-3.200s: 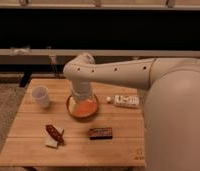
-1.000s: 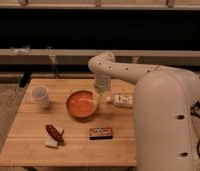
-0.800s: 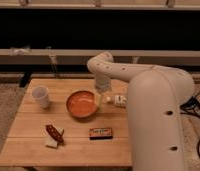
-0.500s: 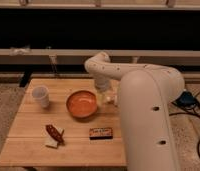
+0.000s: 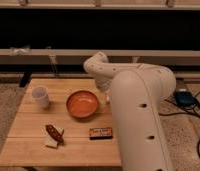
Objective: Stand the bottle upright
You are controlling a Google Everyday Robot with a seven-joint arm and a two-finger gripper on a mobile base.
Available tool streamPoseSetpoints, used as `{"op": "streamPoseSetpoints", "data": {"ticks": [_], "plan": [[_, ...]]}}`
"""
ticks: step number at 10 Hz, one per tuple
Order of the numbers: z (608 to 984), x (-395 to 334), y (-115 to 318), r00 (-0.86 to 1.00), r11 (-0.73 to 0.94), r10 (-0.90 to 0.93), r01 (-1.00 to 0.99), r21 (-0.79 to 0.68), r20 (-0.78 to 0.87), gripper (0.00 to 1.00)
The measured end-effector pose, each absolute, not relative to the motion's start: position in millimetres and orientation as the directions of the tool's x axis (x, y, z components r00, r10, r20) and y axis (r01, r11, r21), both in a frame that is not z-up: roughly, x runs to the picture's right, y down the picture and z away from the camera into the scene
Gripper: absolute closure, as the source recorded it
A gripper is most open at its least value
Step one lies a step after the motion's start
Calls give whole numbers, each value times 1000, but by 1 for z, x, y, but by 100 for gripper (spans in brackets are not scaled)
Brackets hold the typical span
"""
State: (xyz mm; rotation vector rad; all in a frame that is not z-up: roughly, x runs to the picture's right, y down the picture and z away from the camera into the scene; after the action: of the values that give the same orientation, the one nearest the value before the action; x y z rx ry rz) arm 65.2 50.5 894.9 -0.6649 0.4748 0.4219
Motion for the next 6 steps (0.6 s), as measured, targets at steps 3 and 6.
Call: {"op": "streamPoseSetpoints", "data": {"ticks": [3, 6], "plan": [[907, 77, 59, 818, 709, 166, -487, -510, -550, 20], [916, 80, 69, 823, 705, 112, -460, -539, -557, 20]]}}
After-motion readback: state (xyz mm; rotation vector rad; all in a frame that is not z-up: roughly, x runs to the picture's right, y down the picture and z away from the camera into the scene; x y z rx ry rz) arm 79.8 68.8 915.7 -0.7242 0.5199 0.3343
